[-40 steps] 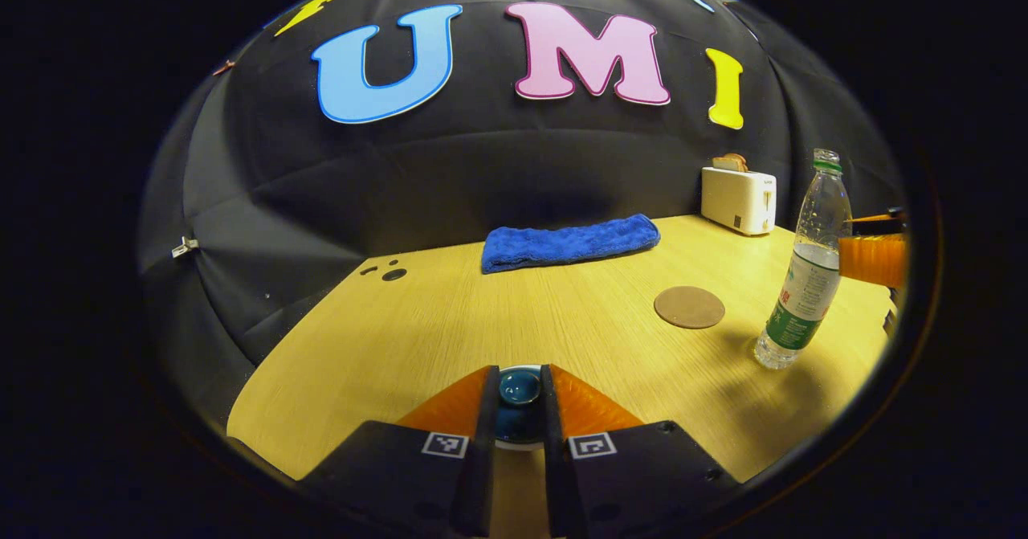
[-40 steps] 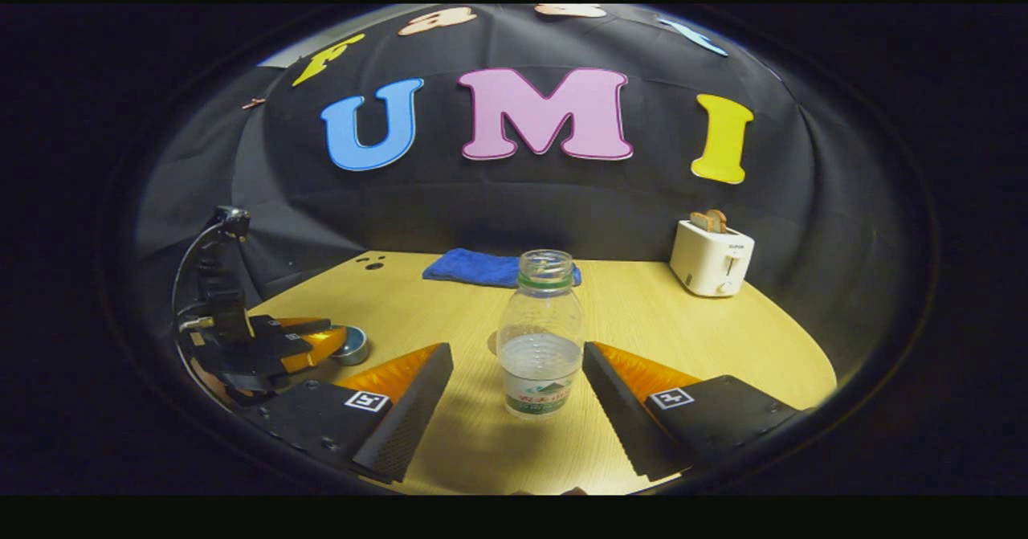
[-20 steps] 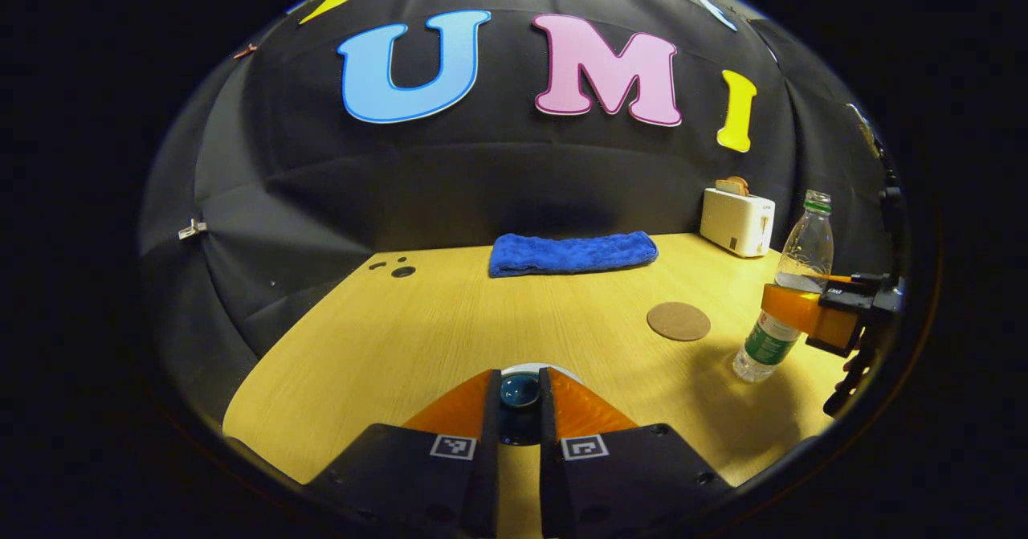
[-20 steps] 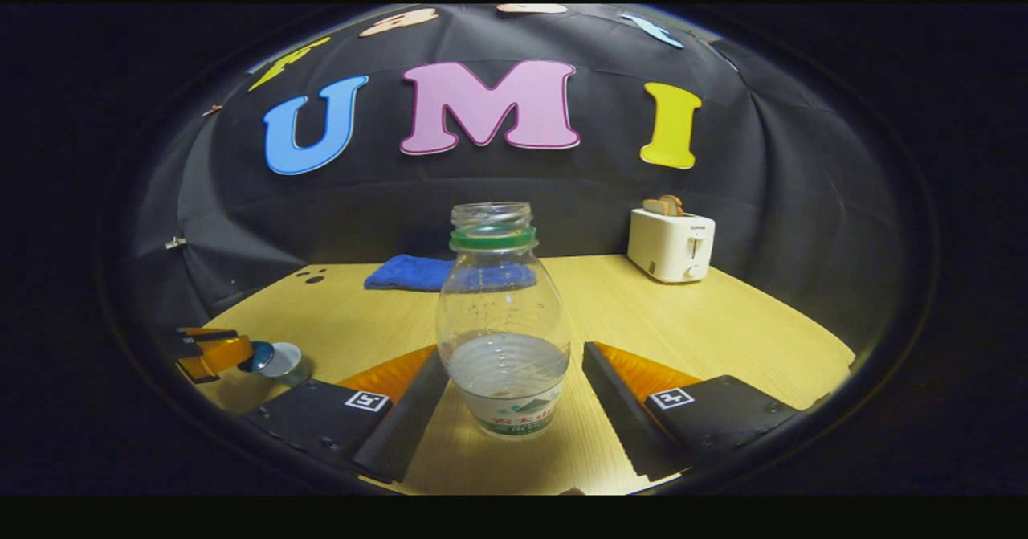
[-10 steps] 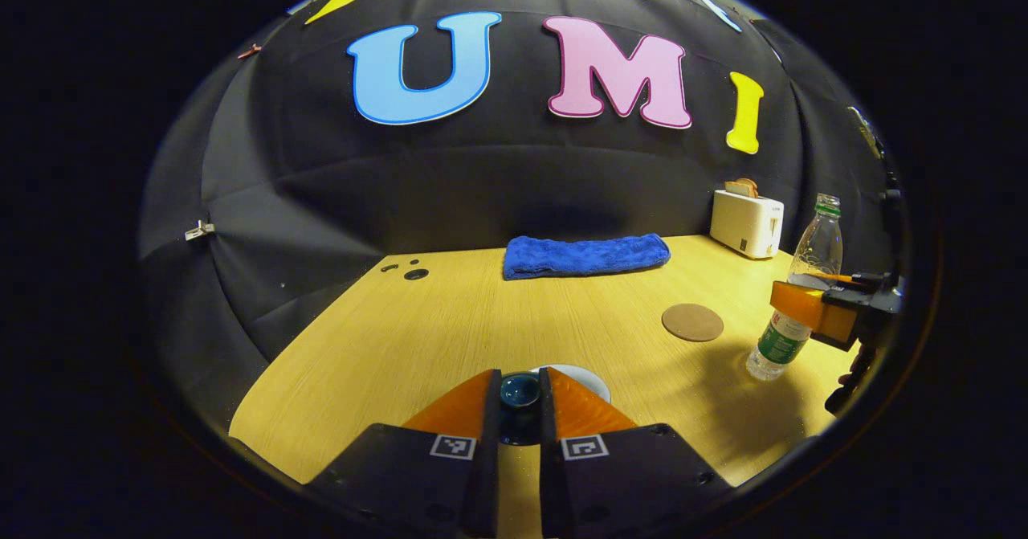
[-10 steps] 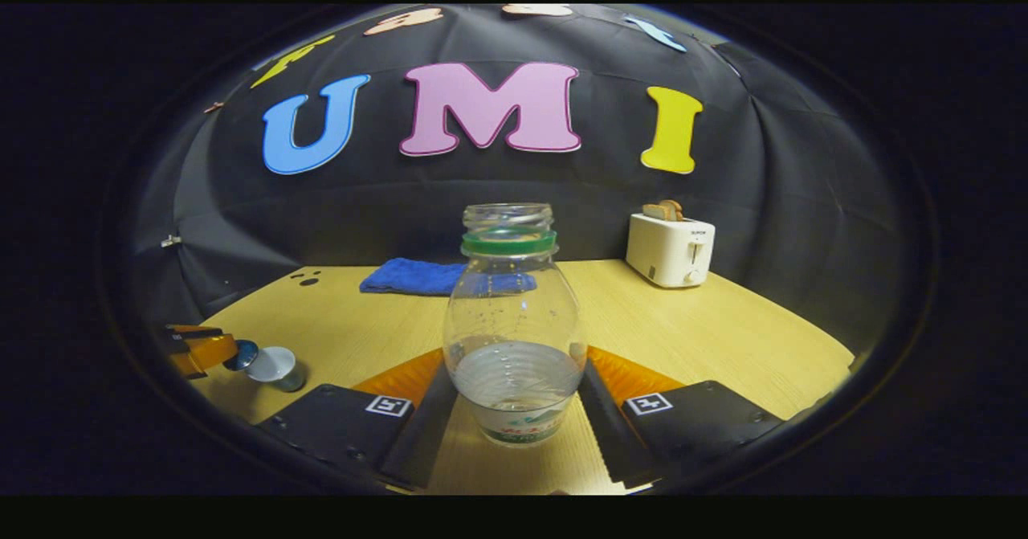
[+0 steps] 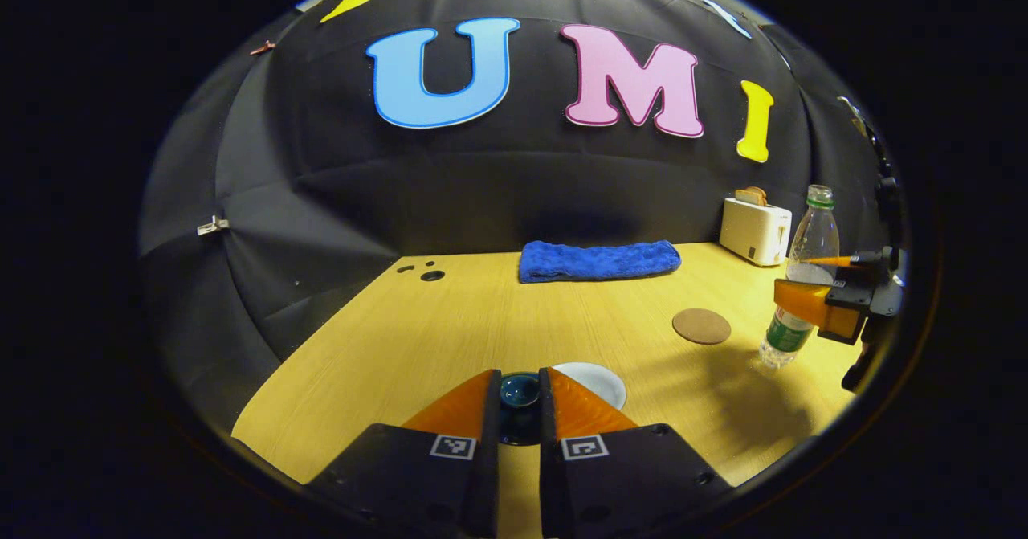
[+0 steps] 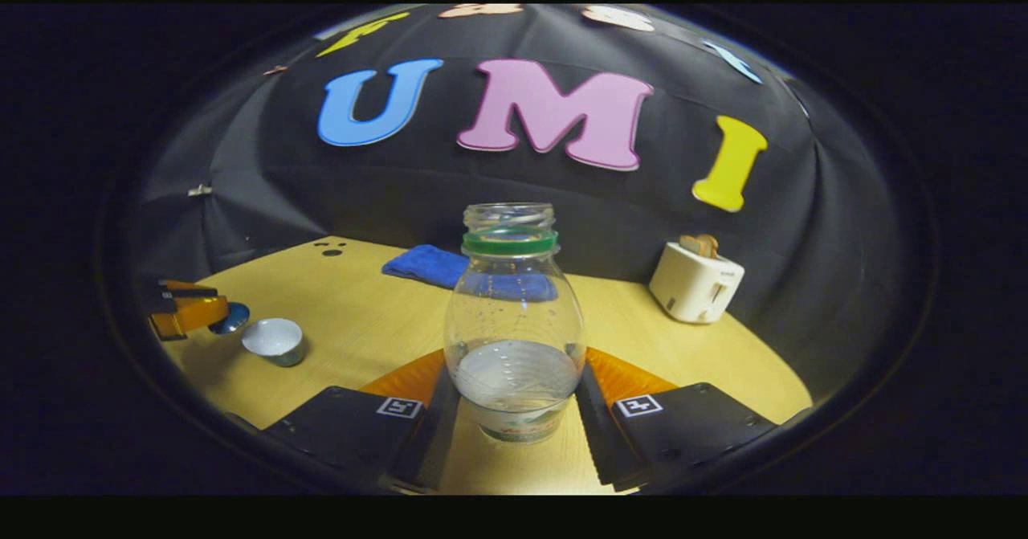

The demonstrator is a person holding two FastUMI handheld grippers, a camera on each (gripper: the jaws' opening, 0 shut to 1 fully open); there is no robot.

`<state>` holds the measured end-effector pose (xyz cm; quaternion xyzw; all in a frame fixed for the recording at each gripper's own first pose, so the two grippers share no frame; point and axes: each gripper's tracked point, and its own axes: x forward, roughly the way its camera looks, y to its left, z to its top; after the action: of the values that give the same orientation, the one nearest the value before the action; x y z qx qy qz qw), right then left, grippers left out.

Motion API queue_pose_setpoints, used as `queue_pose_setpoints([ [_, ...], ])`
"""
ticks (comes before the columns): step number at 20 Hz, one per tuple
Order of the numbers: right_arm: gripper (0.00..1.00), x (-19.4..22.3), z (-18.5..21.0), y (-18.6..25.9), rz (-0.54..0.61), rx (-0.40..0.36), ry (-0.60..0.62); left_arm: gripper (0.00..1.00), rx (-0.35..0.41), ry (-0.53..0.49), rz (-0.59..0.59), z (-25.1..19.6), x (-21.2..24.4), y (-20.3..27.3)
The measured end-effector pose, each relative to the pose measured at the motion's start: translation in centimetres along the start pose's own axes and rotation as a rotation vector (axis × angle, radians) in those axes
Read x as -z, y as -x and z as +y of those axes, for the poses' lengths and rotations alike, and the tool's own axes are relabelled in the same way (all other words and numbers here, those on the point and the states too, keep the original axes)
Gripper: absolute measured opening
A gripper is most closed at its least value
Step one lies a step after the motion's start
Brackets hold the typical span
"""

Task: Open the teacup lid with one hand, grasp the water bottle and pour water into the teacup with the other hand; after pouring, place the water bottle on the coaster and then close the teacup lid.

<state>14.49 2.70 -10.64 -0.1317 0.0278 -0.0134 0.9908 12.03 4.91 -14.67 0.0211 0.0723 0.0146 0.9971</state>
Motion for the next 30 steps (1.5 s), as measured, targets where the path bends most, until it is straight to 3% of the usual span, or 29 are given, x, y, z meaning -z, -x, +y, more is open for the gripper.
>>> queue_pose_setpoints([
  [5,0.72,-1.2,1.6,-1.3,-0.022,-0.079,0.226,0.24,-0.035,0.042,-0.024,1.9,-0.7,1.3],
  [6,0.72,-1.5,1.7,-1.7,-0.032,-0.086,0.276,0.21,-0.042,0.040,-0.030,2.3,-0.8,1.5],
  [11,0.72,-2.4,3.4,-3.4,-0.060,-0.111,0.484,0.24,-0.050,0.065,-0.034,3.8,-0.4,2.8],
  [12,0.72,-2.5,3.8,-3.7,-0.065,-0.113,0.520,0.20,-0.056,0.082,-0.032,4.2,-0.1,2.9],
  [14,0.72,-2.4,5.0,-4.2,-0.076,-0.130,0.590,0.24,-0.071,0.103,-0.034,5.2,0.1,3.3],
  [22,0.72,-0.5,10.3,-6.0,-0.120,-0.264,0.837,0.24,-0.075,0.105,-0.029,8.4,1.4,3.8],
  [24,0.67,0.0,11.3,-6.8,-0.126,-0.294,0.890,0.24,-0.085,0.120,-0.023,9.0,1.8,3.7],
  [25,0.72,0.2,11.8,-7.1,-0.130,-0.306,0.917,0.24,-0.089,0.129,-0.020,9.2,1.9,3.7],
  [30,0.72,1.0,13.7,-7.6,-0.147,-0.352,1.017,0.28,-0.089,0.142,-0.013,9.5,2.7,2.6],
])
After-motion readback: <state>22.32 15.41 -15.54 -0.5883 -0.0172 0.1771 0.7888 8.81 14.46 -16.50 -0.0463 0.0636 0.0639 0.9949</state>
